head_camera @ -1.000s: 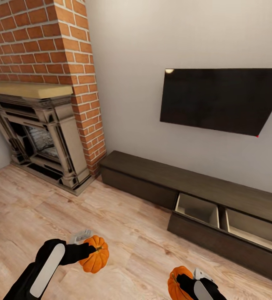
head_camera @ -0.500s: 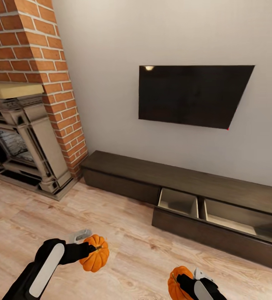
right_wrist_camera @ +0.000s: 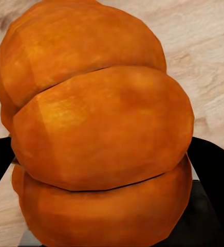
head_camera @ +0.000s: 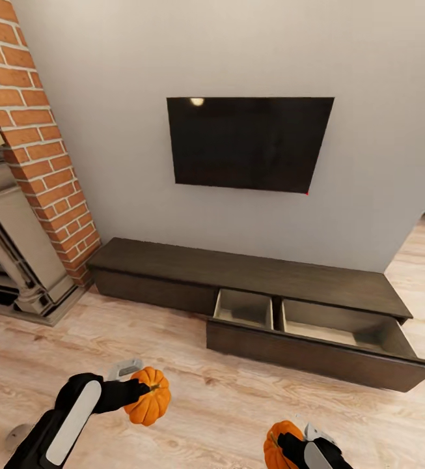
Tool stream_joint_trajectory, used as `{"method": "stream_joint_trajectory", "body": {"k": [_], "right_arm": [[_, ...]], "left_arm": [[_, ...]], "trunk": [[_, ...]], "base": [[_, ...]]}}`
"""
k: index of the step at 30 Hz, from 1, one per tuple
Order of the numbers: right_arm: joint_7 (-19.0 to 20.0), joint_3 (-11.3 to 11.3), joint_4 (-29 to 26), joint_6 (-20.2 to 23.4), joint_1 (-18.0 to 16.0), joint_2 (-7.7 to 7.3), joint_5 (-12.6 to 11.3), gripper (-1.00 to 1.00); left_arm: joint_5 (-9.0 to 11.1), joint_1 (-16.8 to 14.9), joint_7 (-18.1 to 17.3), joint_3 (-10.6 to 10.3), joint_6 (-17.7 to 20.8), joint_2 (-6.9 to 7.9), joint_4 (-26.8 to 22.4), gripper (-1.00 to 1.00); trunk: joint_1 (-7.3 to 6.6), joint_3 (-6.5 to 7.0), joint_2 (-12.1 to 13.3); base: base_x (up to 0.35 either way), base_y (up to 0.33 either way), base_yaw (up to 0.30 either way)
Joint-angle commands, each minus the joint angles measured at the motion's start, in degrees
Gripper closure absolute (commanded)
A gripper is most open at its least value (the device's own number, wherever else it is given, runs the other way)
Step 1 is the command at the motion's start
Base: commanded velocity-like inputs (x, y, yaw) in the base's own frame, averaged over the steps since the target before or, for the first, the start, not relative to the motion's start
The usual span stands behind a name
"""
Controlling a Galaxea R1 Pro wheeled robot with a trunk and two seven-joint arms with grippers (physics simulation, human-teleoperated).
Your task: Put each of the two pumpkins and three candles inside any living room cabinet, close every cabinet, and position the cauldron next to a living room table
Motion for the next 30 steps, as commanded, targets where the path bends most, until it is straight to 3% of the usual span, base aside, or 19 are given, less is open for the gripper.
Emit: {"method": "stream_joint_trajectory", "body": {"k": [1, 13, 26, 30], "right_arm": [[-0.58, 0.45, -0.02, 0.05, -0.07, -0.08, -0.50, 1.00], [-0.58, 0.13, 0.16, 0.04, -0.07, -0.08, -0.50, 1.00], [-0.58, 0.10, 0.16, 0.04, -0.07, -0.17, -0.50, 1.00], [-0.58, 0.10, 0.16, 0.04, -0.07, -0.17, -0.50, 1.00]], "left_arm": [[0.52, -0.04, 0.72, -0.19, 0.10, 0.04, -0.10, 1.00], [0.41, -0.04, 0.72, 0.16, 0.30, -0.02, -0.13, 1.00], [0.34, -0.04, 1.00, -0.31, 0.45, -0.23, -0.12, 1.00], [0.32, -0.04, 0.99, -0.34, 0.29, -0.25, -0.24, 1.00]], "trunk": [[0.02, -0.14, -0.09], [0.02, -0.66, -0.09], [-2.84, 1.28, 5.13], [-2.84, 1.17, 5.13]], "base": [[0.000, -0.234, -0.246], [0.000, -0.040, -0.258], [0.000, 0.000, -0.270], [0.000, 0.000, -0.271]]}}
